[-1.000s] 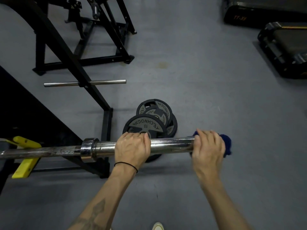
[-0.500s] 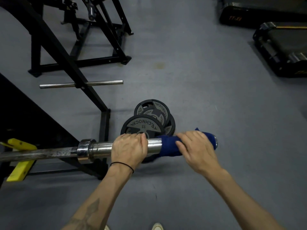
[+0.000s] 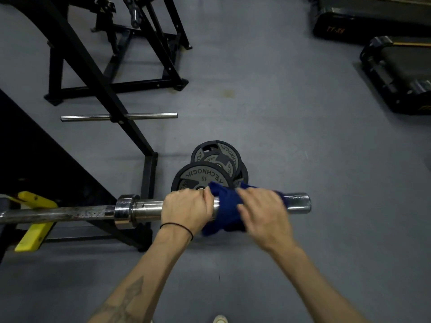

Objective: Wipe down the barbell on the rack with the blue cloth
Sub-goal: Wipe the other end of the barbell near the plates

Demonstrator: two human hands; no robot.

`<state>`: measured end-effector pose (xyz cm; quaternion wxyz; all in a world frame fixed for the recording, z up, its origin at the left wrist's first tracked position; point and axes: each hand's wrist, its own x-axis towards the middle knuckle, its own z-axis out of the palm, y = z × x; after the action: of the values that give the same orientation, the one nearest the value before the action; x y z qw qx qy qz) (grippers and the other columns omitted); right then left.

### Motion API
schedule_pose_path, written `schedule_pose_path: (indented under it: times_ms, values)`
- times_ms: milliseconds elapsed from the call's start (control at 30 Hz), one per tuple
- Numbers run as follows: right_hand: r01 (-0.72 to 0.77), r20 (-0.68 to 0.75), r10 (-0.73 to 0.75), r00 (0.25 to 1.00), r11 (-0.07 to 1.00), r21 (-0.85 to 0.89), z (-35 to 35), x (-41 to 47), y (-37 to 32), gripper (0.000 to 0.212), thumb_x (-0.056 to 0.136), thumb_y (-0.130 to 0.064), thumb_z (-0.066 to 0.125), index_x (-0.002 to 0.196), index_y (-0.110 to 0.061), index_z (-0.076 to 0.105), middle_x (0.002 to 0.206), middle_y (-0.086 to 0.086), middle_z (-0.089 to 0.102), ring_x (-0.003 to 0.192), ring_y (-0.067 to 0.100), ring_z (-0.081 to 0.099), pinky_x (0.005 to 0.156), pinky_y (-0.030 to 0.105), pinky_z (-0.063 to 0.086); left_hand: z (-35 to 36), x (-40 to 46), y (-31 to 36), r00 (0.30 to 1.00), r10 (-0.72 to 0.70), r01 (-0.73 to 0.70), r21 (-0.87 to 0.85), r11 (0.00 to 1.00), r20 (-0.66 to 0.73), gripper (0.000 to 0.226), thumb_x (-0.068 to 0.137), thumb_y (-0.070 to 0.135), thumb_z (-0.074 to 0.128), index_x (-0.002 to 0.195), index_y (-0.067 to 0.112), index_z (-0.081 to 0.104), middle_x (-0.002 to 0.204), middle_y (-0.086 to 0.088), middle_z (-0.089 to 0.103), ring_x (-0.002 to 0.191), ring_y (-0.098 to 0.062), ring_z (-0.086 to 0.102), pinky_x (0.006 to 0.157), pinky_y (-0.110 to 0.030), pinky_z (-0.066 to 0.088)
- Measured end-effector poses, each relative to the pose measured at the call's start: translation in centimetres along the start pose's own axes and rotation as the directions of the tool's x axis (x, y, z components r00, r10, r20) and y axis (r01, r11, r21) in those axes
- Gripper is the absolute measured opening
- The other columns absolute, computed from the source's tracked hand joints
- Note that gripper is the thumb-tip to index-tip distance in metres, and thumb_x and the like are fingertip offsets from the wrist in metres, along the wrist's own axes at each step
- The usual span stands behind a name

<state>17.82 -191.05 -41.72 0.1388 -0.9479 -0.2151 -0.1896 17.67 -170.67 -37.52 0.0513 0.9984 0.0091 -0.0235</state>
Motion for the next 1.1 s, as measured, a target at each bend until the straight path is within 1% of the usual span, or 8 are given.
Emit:
schedule_pose_path:
  times_ms: [200,300,400,533,633,767,900,1100]
  values:
    - [-0.53,-0.142,0.518,0.843,0.845,-0.064,0.4,0.4,-2.1,0.029,0.099,-0.022,0.04,0.087,-0.012,0.065,0.086,0.009,0.062,0.085,0.032,0.057,0.103,0.051,0.041,-0.4,2.5,-0.3,0.993,-0.057,0.065,-0.078,0.995,0.099,0.053,0.102,0.038,0.026,0.08,0.014,0.067,0.079,-0.008,0.066,0.068,-0.026,0.056,0.069,-0.035,0.042]
    - [-0.229,-0.031,0.232,0.972,0.971,0.065,2.2,0.7,-8.6,0.04,0.106,-0.027,0.035,0.116,-0.01,0.07,0.111,0.008,0.067,0.105,0.028,0.059,0.11,0.047,0.039,-0.7,2.8,-0.4,0.991,-0.058,0.074,-0.134,0.988,0.118,0.047,0.104,0.036,0.028,0.094,0.015,0.069,0.098,-0.013,0.071,0.085,-0.031,0.062,0.075,-0.037,0.039]
    - [0.022,-0.017,-0.022,1.0,0.998,0.052,1.2,-0.5,-3.3,0.044,0.107,-0.033,0.041,0.131,-0.006,0.067,0.123,0.012,0.067,0.113,0.032,0.06,0.107,0.045,0.04,-1.2,0.9,-1.7,0.999,0.031,-0.037,-0.143,0.989,-0.042,0.042,0.105,0.037,0.033,0.096,0.017,0.069,0.096,-0.007,0.071,0.09,-0.028,0.065,0.082,-0.036,0.044]
    - [-0.353,-0.129,0.35,0.928,0.936,0.001,-1.2,-2.5,4.2,0.044,0.107,-0.031,0.039,0.117,-0.001,0.07,0.116,0.016,0.069,0.109,0.041,0.063,0.104,0.052,0.041,-0.3,-3.1,-5.5,0.974,0.101,-0.119,-0.078,0.99,-0.203,0.042,0.102,0.037,0.036,0.106,0.016,0.072,0.111,-0.004,0.072,0.113,-0.024,0.064,0.109,-0.043,0.042]
    - [-0.604,-0.191,0.596,0.78,0.796,0.017,0.3,-0.8,-0.6,0.04,0.104,-0.024,0.038,0.115,-0.003,0.07,0.119,0.015,0.068,0.123,0.039,0.057,0.12,0.057,0.024,1.4,-4.4,-6.9,0.985,0.058,-0.066,-0.045,0.997,-0.162,0.053,0.103,0.041,0.028,0.131,0.013,0.063,0.134,-0.006,0.063,0.132,-0.023,0.053,0.119,-0.045,0.03]
    - [-0.292,-0.013,0.294,0.956,0.953,0.084,2.5,0.0,-10.7,0.045,0.103,-0.029,0.038,0.134,-0.008,0.063,0.135,0.009,0.064,0.134,0.03,0.053,0.123,0.049,0.02,2.5,-4.2,-6.5,0.963,0.047,-0.065,-0.061,0.996,-0.265,0.048,0.103,0.036,0.034,0.128,0.01,0.065,0.132,-0.007,0.064,0.13,-0.023,0.054,0.119,-0.046,0.028]
    - [0.046,0.017,-0.047,0.999,0.996,0.077,1.2,-1.0,-4.1,0.046,0.105,-0.03,0.045,0.141,-0.006,0.059,0.139,0.013,0.062,0.128,0.032,0.056,0.115,0.046,0.036,2.7,-4.3,-7.0,0.949,0.081,-0.103,-0.056,0.993,-0.305,0.044,0.103,0.034,0.037,0.127,0.01,0.065,0.133,-0.008,0.063,0.131,-0.025,0.053,0.119,-0.046,0.029]
    - [-0.538,-0.16,0.538,0.828,0.842,0.047,-0.9,-2.8,3.5,0.045,0.105,-0.026,0.035,0.123,0.003,0.065,0.124,0.018,0.065,0.124,0.041,0.054,0.116,0.057,0.033,3.1,-4.1,-6.1,0.944,0.016,-0.046,-0.085,0.995,-0.329,0.039,0.102,0.031,0.041,0.119,0.011,0.069,0.129,-0.007,0.066,0.131,-0.025,0.053,0.119,-0.047,0.027]
